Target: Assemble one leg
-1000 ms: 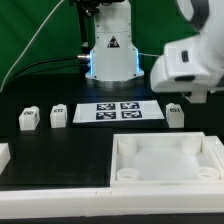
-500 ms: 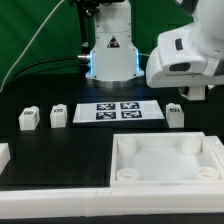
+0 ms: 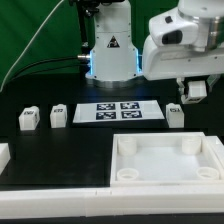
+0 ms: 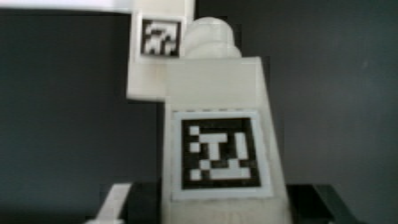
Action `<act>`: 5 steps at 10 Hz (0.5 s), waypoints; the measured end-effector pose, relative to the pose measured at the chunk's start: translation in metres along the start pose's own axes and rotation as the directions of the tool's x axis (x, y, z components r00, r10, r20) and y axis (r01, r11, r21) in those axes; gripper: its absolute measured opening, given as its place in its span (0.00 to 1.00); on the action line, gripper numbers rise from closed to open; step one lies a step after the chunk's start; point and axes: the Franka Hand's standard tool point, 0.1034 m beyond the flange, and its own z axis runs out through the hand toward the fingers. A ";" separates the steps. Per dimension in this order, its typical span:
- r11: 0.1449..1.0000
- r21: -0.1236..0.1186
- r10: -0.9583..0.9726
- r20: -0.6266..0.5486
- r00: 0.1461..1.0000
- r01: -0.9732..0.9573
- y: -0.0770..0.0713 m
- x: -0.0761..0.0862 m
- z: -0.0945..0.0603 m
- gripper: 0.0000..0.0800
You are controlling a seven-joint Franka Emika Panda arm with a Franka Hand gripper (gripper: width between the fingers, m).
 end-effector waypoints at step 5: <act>0.999 0.019 -0.020 -0.266 0.964 0.026 0.011 0.019 -0.017 0.37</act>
Offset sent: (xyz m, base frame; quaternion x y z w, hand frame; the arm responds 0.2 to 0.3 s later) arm 0.0000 0.0000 0.0000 0.0000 0.1790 0.0000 0.9838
